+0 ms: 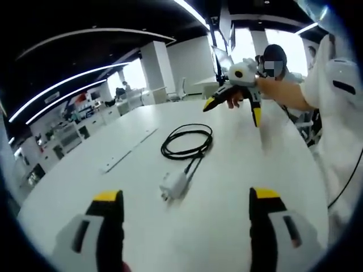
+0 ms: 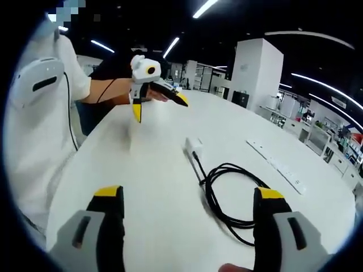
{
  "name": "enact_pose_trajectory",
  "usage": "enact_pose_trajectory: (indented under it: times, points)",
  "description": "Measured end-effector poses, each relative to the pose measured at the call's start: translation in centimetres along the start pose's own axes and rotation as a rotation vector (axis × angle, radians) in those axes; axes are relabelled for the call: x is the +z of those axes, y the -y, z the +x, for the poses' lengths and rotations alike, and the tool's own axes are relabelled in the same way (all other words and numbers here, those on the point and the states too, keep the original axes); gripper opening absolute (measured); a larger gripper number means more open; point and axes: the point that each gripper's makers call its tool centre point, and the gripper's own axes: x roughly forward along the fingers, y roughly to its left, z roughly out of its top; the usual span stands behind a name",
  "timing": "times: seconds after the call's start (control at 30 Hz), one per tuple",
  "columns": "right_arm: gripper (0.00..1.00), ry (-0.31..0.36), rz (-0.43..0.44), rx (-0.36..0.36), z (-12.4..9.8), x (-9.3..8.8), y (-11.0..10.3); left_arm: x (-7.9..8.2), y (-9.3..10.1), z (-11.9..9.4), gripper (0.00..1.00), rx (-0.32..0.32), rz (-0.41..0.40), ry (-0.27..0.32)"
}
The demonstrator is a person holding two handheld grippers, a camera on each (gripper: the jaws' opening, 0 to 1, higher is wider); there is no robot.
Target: Plug the desk Type‑C cable into the charger adapter.
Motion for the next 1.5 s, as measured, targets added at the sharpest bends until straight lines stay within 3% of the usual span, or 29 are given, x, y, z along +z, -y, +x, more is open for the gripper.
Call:
enact_pose_trajectory:
  times: [1.0,1.5]
  points:
    - [0.94,0.011,-0.015,-0.011,-0.9,1.0,-2.8,0.6,1.5,-2.1,0.92,0.020,0.000,0.028]
    - [0.94,0.009,-0.022,-0.010,-1.9,0.7,-4.4,0.4,3.3,-4.4,0.92,0.044,0.002,0.036]
